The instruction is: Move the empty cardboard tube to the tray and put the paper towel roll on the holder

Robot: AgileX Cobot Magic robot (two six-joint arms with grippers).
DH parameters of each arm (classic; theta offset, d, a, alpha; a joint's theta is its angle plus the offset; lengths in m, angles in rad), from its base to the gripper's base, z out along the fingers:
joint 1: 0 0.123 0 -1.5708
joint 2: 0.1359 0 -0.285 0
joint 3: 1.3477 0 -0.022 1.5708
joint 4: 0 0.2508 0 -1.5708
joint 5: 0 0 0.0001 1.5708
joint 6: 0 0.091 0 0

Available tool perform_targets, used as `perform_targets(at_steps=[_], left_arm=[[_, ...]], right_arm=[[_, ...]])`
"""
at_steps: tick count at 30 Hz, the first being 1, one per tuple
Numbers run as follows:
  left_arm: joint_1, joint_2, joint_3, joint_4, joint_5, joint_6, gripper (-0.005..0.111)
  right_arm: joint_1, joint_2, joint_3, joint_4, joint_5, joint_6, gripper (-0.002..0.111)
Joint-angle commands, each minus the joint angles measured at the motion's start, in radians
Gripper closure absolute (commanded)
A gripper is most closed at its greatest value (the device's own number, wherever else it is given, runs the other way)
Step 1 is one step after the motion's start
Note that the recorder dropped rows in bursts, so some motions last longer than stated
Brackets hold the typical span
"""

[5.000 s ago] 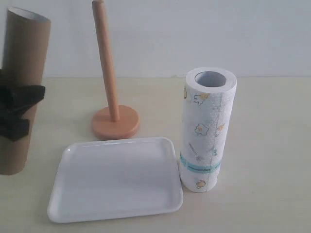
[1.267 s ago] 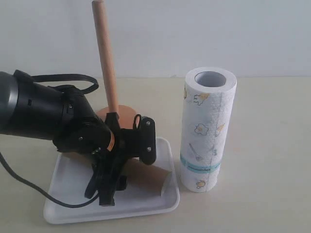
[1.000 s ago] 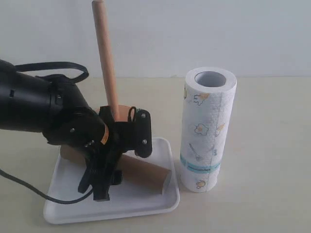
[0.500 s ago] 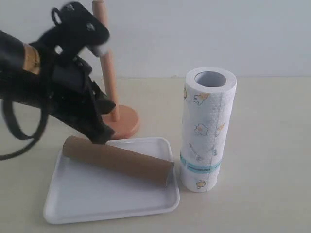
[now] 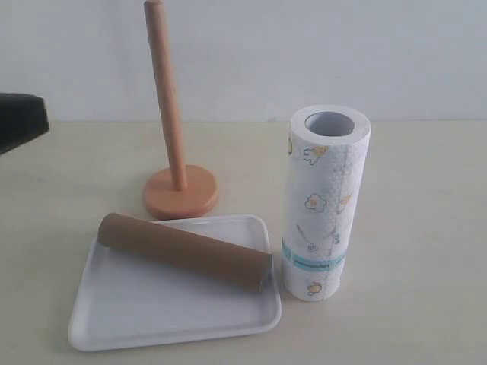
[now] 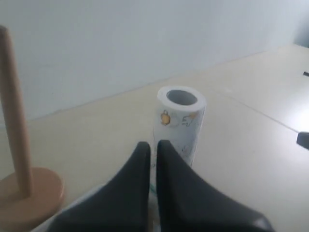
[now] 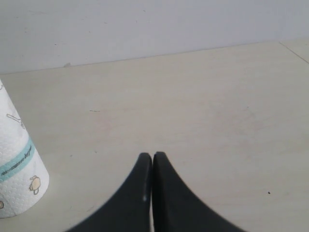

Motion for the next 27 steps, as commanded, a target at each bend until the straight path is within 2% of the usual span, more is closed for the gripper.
perform_targets(at_steps=[1,6,11,14,20,27], left_arm=[[-0.007,-0.077,0.006,-0.011,-0.019,0.007,0.103],[-0.007,-0.126,0.006,-0.011,-0.017,0.008,0.103],[-0.01,-0.218,-0.022,0.015,-0.041,0.115,0.103],[0.019,-0.312,-0.022,0.007,-0.075,0.081,0.103],[0.165,-0.488,0.002,0.007,-0.071,-0.055,0.103],[0.38,-0.539,0.055,0.007,-0.071,-0.166,0.103]], right_arm=[[-0.005,-0.005,0.0,-0.001,-0.006,0.0,0.109],[-0.005,-0.005,0.0,-0.001,-0.006,0.0,0.109],[-0.005,-0.005,0.0,-0.001,-0.006,0.0,0.109],[-0.005,-0.005,0.0,-0.001,-0.001,0.0,0.109],[-0.005,-0.005,0.0,-0.001,-0.001,0.0,0.109],[-0.005,-0.005,0.0,-0.001,-0.001,0.0,0.109]])
